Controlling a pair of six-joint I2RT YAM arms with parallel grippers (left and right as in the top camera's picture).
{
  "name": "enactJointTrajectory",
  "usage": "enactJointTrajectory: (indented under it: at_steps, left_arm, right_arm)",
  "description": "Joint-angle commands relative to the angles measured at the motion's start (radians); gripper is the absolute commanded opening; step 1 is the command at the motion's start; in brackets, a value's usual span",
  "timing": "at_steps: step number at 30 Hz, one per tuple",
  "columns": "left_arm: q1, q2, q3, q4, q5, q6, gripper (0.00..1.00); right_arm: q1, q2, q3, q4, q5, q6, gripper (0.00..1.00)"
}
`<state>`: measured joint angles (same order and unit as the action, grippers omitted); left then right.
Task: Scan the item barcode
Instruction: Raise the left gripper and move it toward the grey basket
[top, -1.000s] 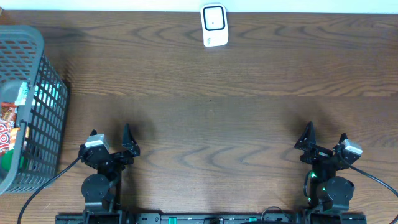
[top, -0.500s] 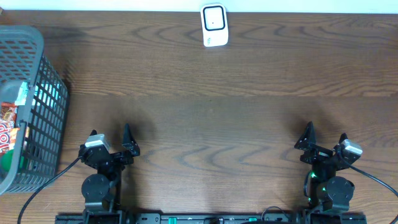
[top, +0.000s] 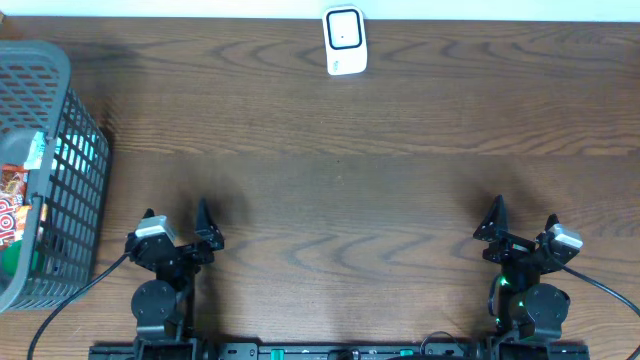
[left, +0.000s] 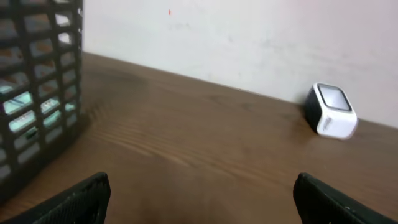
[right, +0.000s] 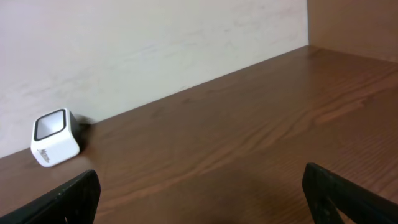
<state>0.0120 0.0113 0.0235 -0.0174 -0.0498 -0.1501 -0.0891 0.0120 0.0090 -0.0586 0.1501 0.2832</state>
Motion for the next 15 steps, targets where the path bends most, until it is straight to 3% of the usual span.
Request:
enactJointTrajectory:
  at_steps: [1, 4, 6, 12, 15]
  left_arm:
    - [0.000, -0.006, -0.019, 0.029, 0.003, -0.007, 0.94]
    - [0.000, -0.004, 0.010, 0.051, 0.268, -0.008, 0.94]
    - [0.000, 0.011, 0.063, 0.031, 0.369, -0.016, 0.94]
    - [0.000, 0.199, 0.407, -0.076, 0.375, 0.066, 0.94]
    - [0.000, 0.369, 0.684, -0.250, 0.368, 0.068, 0.95]
  right_arm:
    - [0.010, -0.005, -0.003, -0.002, -0.002, -0.010, 0.99]
    - [0.010, -0.005, -0.003, -0.002, -0.002, -0.010, 0.99]
    - [0.010, -0.005, -0.003, -0.002, -0.002, -0.010, 0.99]
    - [0.010, -0.005, -0.003, -0.002, -0.002, -0.010, 0.99]
    - [0.010, -0.005, -0.003, -0.002, -0.002, -0.010, 0.99]
